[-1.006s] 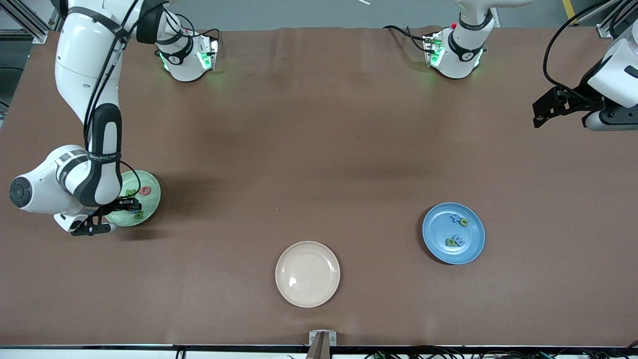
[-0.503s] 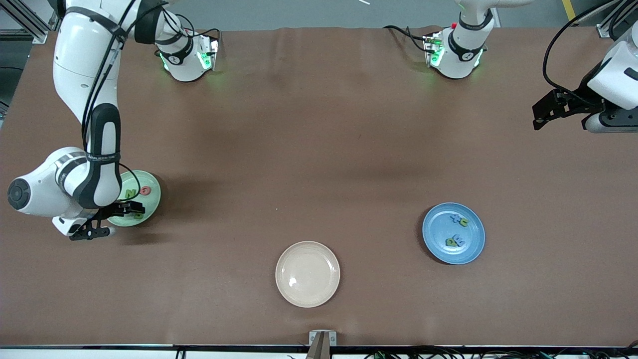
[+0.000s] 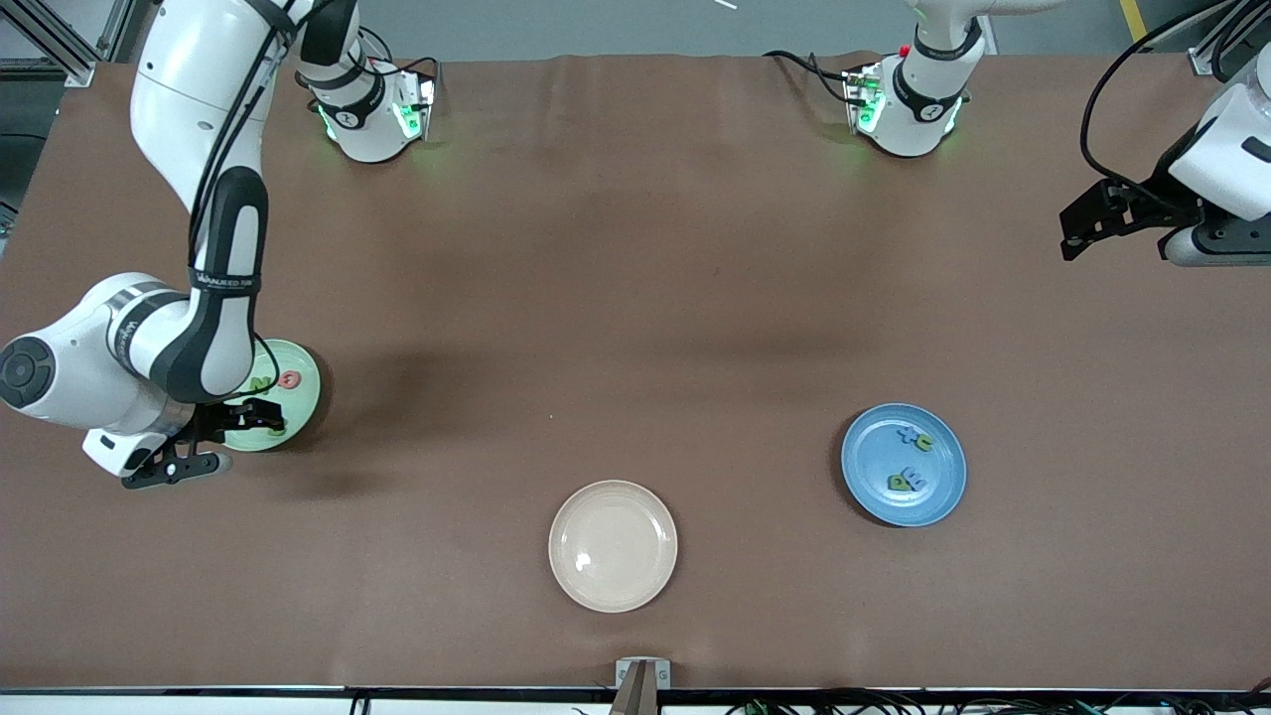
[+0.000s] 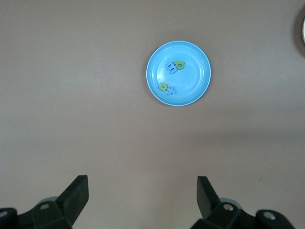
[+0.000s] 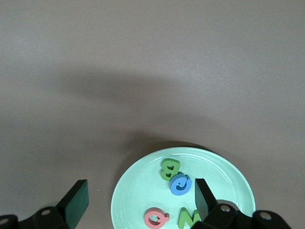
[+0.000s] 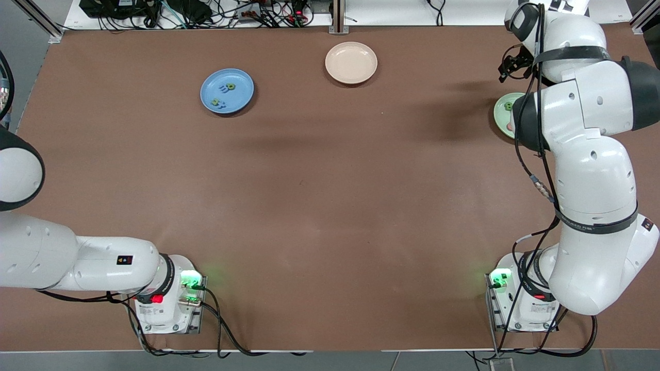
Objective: Sort upper and lower case letters into plates
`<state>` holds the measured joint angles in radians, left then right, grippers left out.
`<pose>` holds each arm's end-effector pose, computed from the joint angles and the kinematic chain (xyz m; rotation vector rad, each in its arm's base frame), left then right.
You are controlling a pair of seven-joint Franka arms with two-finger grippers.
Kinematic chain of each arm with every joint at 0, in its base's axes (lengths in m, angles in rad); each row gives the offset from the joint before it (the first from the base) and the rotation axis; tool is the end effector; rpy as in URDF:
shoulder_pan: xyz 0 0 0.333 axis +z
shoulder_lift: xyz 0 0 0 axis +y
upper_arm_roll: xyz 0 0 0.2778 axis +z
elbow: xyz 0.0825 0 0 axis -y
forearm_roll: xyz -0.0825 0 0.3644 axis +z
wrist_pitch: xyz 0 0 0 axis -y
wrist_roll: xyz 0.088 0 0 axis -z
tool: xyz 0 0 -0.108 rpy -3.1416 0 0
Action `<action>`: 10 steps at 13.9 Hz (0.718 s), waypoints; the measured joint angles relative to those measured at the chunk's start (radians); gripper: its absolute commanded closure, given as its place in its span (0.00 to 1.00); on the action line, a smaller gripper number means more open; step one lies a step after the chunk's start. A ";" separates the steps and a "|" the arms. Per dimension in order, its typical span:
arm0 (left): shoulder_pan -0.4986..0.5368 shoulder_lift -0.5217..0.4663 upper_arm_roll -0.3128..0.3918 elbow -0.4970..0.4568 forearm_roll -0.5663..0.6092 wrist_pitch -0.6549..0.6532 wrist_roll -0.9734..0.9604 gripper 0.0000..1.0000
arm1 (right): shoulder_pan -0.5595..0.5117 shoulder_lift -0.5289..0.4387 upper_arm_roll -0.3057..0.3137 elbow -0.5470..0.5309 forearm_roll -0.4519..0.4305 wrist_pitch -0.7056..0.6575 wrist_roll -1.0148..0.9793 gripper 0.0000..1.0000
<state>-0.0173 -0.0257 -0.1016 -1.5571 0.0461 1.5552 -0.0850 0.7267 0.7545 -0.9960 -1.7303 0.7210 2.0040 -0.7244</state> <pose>0.5236 -0.0582 0.6038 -3.0948 0.0505 -0.0441 0.6128 -0.0679 0.2690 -3.0791 -0.3192 0.0861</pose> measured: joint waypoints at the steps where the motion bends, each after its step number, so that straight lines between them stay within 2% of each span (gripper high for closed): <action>1: 0.000 0.000 0.000 0.000 0.000 0.003 0.000 0.00 | 0.002 0.000 -0.002 0.003 0.000 -0.001 0.000 0.02; 4: 0.000 0.000 0.000 0.000 0.000 0.006 0.000 0.00 | 0.012 -0.011 -0.003 0.016 -0.003 -0.004 0.042 0.02; 5: 0.000 0.000 0.000 0.000 0.000 0.006 0.000 0.00 | 0.015 -0.032 0.012 0.020 -0.032 -0.008 0.089 0.02; 6: 0.000 0.000 0.000 0.000 0.000 0.006 0.000 0.00 | 0.010 -0.072 0.055 0.022 -0.107 -0.008 0.172 0.03; 7: 0.000 0.000 0.000 0.000 0.000 0.006 0.000 0.00 | -0.015 -0.130 0.134 0.023 -0.224 -0.009 0.293 0.02; 8: 0.000 0.000 0.000 0.000 0.000 0.007 0.000 0.00 | -0.070 -0.199 0.247 0.025 -0.353 -0.009 0.417 0.02; 10: 0.000 0.000 0.001 0.000 0.000 0.012 0.000 0.00 | -0.265 -0.334 0.523 0.026 -0.544 -0.042 0.586 0.02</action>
<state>-0.0168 -0.0252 -0.1010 -1.5572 0.0461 1.5671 -0.0850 0.4614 0.4201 -0.4729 -1.7042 0.1772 1.9615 -0.1387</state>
